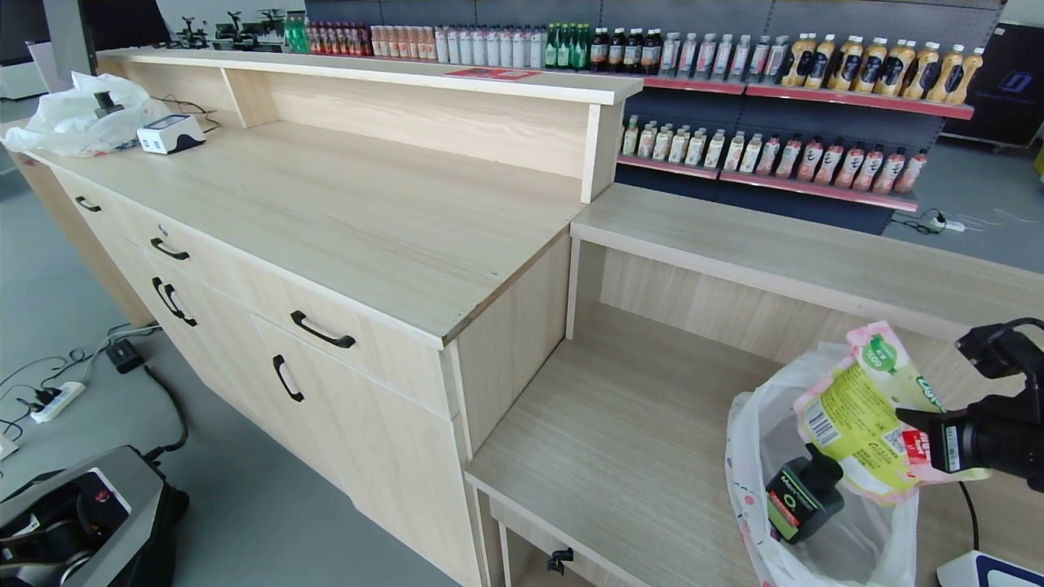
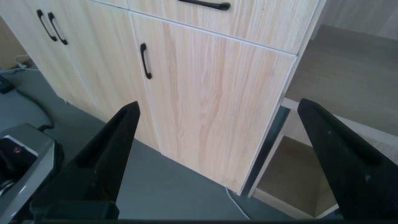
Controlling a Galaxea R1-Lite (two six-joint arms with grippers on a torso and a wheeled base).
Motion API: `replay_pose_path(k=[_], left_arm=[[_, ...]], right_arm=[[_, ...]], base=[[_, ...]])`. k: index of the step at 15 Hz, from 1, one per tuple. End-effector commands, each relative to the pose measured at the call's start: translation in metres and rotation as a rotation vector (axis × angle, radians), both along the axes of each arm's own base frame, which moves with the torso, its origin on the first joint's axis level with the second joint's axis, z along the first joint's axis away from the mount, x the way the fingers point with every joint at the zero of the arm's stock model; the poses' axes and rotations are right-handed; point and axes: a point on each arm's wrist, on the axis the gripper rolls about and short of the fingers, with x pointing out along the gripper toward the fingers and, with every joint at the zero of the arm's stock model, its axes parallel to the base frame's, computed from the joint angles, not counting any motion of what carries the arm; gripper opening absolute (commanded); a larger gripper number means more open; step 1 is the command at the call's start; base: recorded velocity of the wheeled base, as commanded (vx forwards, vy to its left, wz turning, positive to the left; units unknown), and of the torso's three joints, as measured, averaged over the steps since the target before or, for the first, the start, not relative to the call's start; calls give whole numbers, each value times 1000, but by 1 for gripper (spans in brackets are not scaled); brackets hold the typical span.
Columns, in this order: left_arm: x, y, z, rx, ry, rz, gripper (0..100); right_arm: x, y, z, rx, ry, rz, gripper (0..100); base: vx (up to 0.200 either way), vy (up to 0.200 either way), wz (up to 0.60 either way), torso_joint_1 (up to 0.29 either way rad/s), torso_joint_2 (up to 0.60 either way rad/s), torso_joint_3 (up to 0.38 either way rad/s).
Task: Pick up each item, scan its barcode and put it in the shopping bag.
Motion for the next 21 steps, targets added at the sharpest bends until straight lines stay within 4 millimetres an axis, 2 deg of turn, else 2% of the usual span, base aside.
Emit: replay_pose_path(k=[1, 6, 13, 14, 18, 20, 21], left_arm=[[0, 0, 0, 0, 1, -1, 100], [0, 0, 0, 0, 1, -1, 100], [0, 0, 0, 0, 1, 1, 100], [0, 0, 0, 0, 1, 1, 100], [0, 0, 0, 0, 1, -1, 100], [0, 0, 0, 0, 0, -1, 100], [0, 0, 0, 0, 1, -1, 100]], right_arm=[[12, 5, -14, 8, 33, 36, 0], [18, 4, -27, -26, 64, 63, 0], [19, 0, -33, -30, 85, 59, 0], [19, 0, -32, -30, 83, 60, 100], [17, 2, -16, -49, 20, 67, 100], [5, 11, 16, -91, -102, 86, 100], [1, 15, 23, -99, -129, 94, 100]], base=[[0, 0, 0, 0, 0, 0], [0, 0, 0, 0, 0, 0], [0, 0, 0, 0, 0, 0], [0, 0, 0, 0, 0, 0], [0, 0, 0, 0, 0, 0], [0, 0, 0, 0, 0, 0], [0, 0, 0, 0, 0, 0]])
